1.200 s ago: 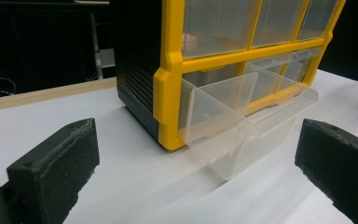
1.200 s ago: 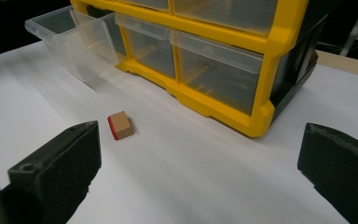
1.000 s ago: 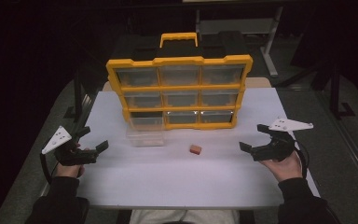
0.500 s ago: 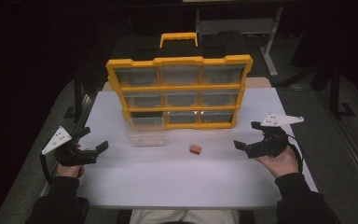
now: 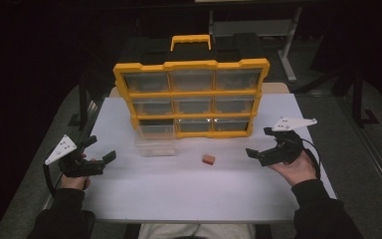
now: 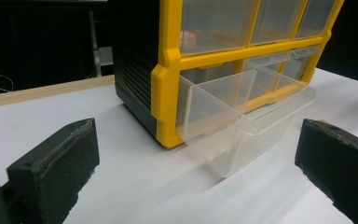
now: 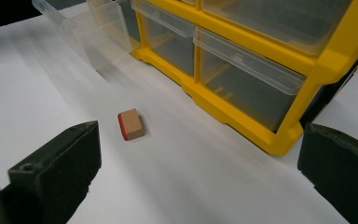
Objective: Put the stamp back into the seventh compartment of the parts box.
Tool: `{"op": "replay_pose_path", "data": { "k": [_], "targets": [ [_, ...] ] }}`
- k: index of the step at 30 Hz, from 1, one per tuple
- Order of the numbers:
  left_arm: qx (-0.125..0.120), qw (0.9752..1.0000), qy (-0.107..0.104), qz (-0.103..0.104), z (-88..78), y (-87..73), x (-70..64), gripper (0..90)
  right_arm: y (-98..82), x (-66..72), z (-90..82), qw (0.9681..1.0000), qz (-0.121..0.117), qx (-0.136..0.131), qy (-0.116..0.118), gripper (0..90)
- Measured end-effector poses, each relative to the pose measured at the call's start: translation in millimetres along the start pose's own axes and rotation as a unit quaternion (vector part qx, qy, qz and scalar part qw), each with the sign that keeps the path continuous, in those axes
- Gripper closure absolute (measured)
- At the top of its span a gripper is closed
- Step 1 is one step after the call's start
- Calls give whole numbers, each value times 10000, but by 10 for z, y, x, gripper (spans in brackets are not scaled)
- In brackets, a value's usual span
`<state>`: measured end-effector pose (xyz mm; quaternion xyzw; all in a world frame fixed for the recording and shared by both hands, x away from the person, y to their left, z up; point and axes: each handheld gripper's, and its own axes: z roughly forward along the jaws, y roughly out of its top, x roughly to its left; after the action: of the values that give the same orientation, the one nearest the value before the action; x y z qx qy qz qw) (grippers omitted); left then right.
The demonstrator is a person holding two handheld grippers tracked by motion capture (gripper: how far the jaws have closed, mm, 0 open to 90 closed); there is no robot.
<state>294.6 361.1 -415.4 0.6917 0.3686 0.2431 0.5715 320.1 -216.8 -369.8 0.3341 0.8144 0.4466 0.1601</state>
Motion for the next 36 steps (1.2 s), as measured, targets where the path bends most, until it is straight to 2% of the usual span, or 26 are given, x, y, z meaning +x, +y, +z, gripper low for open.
{"op": "replay_pose_path", "data": {
  "k": [7,19,26,36],
  "targets": [
    [22,10000,-9,9,1,0,0,0,63,25,35,9999,-91,92,39,0],
    [22,10000,-17,14,3,-1,0,0,237,119,166,9987,-318,300,251,0],
    [17,10000,-26,10,4,-2,0,0,350,190,281,9966,-514,517,393,0],
    [2,10000,-29,8,4,-2,-2,0,435,280,403,9938,-664,725,515,0]
  ]
}}
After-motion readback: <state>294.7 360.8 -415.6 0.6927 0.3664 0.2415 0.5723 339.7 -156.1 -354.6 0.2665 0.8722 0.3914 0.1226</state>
